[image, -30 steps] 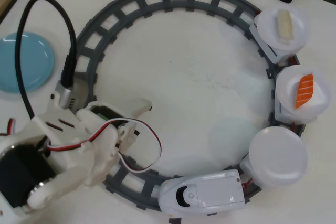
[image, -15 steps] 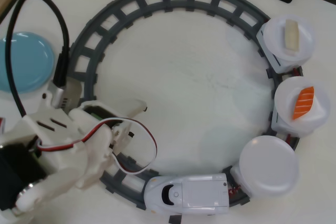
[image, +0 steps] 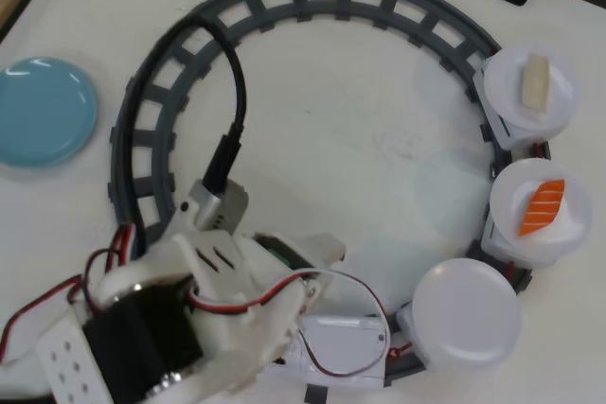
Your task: Pick up the sushi from the Shinkansen and put it on the blue dish
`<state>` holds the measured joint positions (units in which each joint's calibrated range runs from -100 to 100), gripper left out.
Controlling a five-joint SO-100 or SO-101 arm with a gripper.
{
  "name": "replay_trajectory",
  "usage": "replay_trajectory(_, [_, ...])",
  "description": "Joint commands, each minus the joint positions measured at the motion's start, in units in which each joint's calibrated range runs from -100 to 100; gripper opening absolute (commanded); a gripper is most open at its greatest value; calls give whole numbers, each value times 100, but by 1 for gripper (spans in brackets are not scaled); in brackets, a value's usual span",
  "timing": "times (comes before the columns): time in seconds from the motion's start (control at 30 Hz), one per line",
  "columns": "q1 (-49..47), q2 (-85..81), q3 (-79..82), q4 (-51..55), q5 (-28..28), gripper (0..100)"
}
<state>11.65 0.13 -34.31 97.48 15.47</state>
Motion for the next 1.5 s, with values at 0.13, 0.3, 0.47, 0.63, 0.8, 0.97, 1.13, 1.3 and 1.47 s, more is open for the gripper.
replay_trajectory(0.13, [473, 50, -230, 125, 268, 21])
replay_trajectory(0.3, [490, 50, 77, 74, 587, 21])
replay_trajectory(0.47, [657, 33, 239, 65, 953, 21])
replay_trajectory(0.63, [675, 58, 275, 91, 1560, 21])
replay_trajectory(0.8, [790, 50, 636, 116, 2245, 21])
replay_trajectory(0.97, [1036, 33, 960, 57, 2575, 21])
replay_trajectory(1.13, [1177, 50, 987, 57, 2611, 21])
replay_trajectory(1.3, [1186, 66, 1077, 48, 2716, 21])
replay_trajectory(1.47, [1168, 58, 1609, 40, 3134, 21])
